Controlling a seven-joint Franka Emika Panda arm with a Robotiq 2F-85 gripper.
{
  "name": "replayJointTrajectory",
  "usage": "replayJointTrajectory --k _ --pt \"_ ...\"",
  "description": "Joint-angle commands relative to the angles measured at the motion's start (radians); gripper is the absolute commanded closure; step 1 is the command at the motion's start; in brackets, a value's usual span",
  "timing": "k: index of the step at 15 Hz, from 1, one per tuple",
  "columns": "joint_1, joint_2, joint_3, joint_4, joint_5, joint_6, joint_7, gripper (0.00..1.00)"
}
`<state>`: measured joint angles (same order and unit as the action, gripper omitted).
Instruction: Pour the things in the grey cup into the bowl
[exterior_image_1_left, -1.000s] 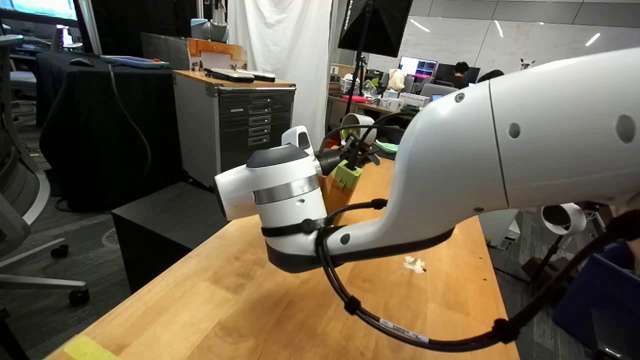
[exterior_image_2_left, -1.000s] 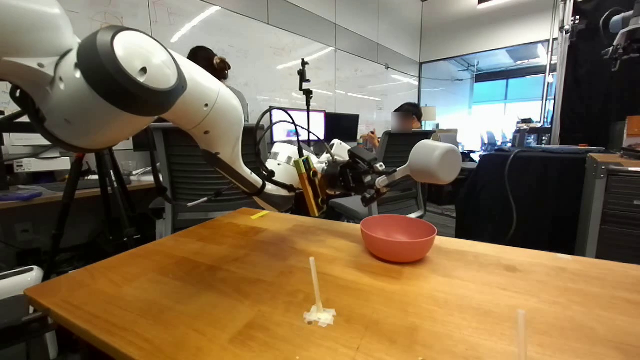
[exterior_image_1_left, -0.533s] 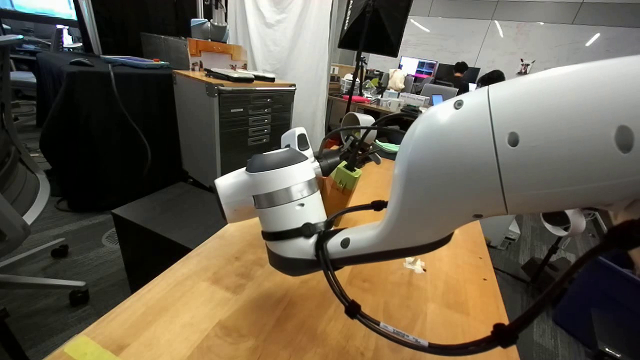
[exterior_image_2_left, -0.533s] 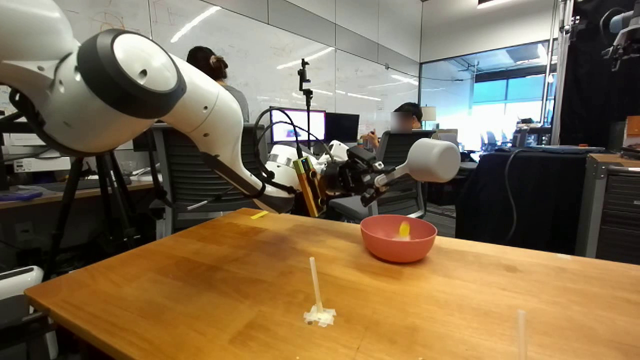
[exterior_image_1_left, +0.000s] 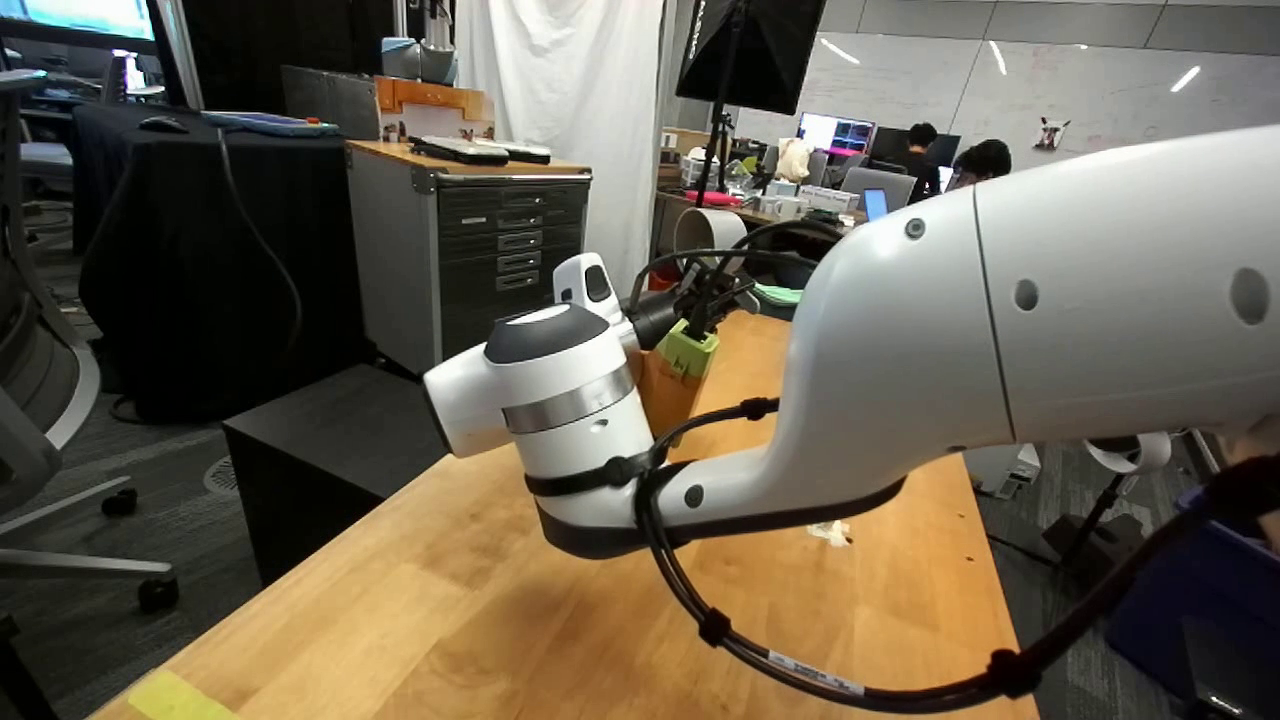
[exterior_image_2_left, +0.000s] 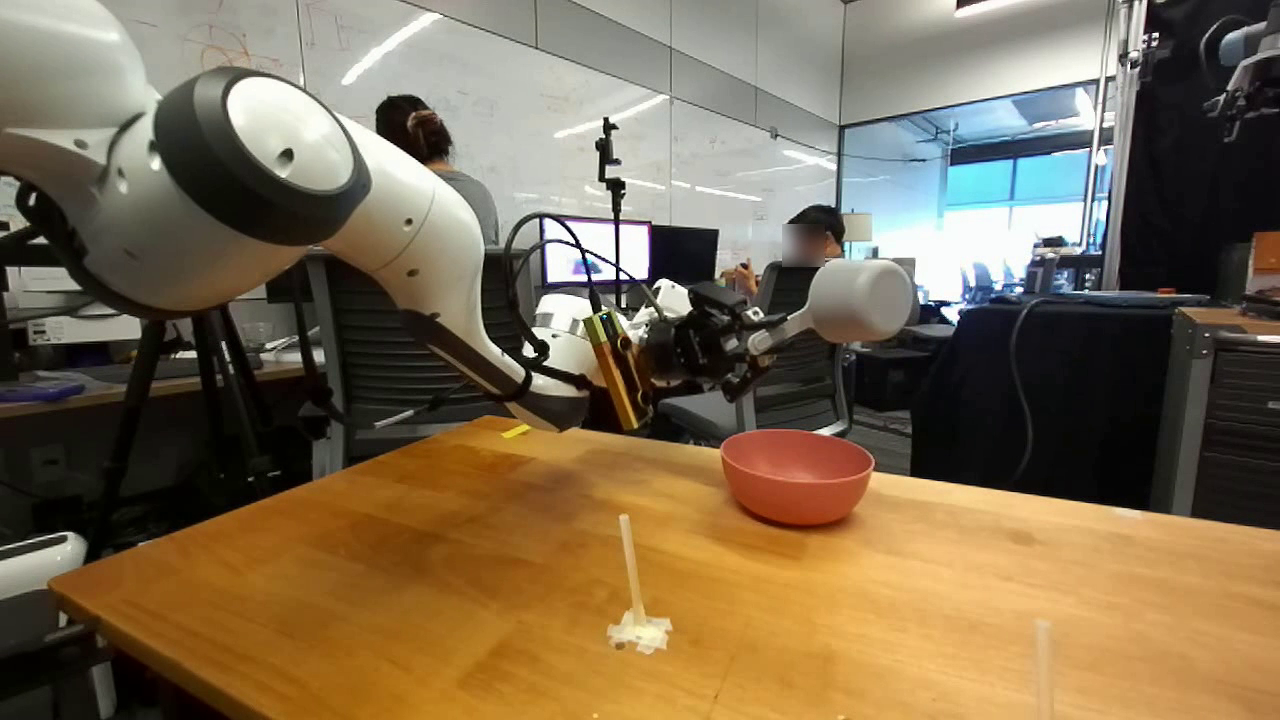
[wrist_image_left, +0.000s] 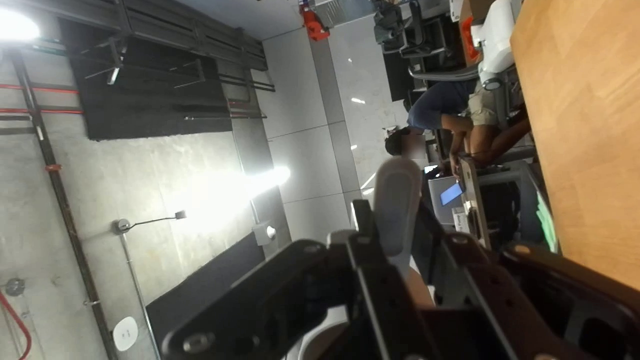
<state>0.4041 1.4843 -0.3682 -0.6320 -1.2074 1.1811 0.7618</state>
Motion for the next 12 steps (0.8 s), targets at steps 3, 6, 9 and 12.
replayJointTrajectory --k 3,6,9,12 --pt "-0.003 0.000 0.033 0.007 -0.112 -0.047 -0.026 0.94" --pt "-0.006 0.000 0.045 0.002 -0.139 -0.052 -0.027 0.94" --pt "-0.009 0.000 0.051 -0.001 -0.164 -0.054 -0.032 0.94" --pt "-0.014 0.000 0.055 0.001 -0.180 -0.054 -0.041 0.94"
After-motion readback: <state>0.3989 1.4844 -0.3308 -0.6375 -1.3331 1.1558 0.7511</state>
